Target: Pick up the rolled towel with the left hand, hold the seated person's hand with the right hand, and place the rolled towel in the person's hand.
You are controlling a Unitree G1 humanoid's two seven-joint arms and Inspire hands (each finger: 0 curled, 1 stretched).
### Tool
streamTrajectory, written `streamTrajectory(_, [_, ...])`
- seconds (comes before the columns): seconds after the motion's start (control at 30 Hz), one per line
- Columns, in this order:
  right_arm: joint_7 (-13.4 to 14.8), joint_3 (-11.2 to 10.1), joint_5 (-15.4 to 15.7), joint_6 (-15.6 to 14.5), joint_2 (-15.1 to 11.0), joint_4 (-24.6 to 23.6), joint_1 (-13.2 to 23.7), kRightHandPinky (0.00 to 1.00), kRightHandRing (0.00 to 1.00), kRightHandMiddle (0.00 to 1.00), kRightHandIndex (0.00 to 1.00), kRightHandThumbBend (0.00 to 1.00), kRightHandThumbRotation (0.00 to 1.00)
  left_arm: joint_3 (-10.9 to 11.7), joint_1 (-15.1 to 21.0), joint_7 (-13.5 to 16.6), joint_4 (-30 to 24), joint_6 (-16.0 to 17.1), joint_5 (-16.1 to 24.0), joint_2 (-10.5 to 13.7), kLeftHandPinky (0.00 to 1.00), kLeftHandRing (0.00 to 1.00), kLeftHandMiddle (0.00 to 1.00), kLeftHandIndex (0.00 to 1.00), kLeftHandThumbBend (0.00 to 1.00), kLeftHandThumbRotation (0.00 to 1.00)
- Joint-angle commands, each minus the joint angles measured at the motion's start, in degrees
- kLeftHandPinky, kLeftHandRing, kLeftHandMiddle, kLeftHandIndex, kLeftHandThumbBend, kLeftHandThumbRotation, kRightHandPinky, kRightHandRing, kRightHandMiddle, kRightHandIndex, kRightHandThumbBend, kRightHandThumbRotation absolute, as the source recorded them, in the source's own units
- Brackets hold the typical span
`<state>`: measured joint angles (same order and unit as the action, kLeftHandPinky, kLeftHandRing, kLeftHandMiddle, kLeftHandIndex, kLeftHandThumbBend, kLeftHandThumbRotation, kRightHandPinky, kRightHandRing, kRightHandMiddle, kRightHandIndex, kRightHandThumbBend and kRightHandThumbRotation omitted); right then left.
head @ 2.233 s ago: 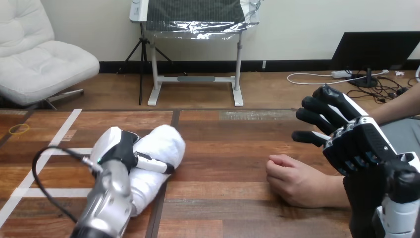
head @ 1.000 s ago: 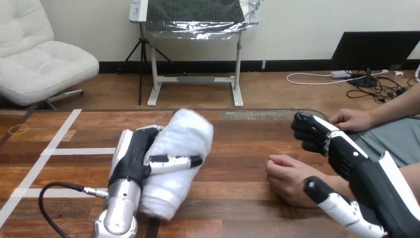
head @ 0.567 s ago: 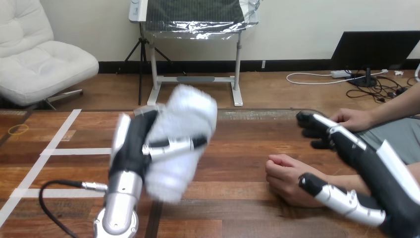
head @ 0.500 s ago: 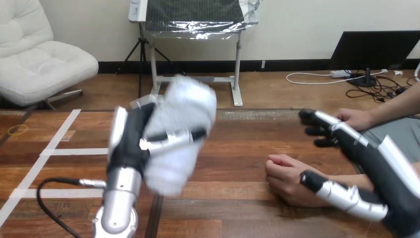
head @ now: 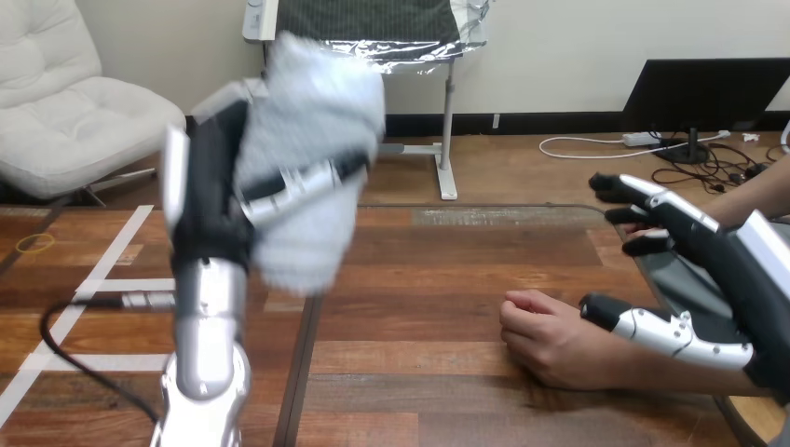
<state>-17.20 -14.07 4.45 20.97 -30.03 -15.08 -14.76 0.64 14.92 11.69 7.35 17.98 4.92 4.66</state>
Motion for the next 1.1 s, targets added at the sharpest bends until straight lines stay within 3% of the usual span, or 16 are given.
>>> streamTrajectory(0.0, [-0.5, -0.5, 0.1, -0.7, -1.5, -0.2, 3.9, 0.7, 0.84, 0.88, 0.87, 0.82, 0.58, 1.9, 7.8, -0.9, 6.1, 5.5, -2.3, -0.6, 0.28, 0.34, 0.4, 0.4, 0.56, 0.0])
streamTrajectory(0.63, [-1.1, -0.1, 2.2, -1.8, -2.4, 1.1, 5.9, 0.7, 0.84, 0.88, 0.86, 0.85, 0.54, 3.7, 15.7, -5.9, 22.0, 12.1, -4.5, 1.1, 0.3, 0.36, 0.41, 0.42, 0.59, 0.0])
streamTrajectory(1.07, [-2.3, 0.9, 4.8, -0.9, -4.4, 4.2, 8.5, 0.72, 0.87, 0.9, 0.89, 0.87, 0.52, 5.1, 19.8, -13.3, 31.7, 13.7, -9.1, 1.0, 0.32, 0.38, 0.43, 0.43, 0.58, 0.0])
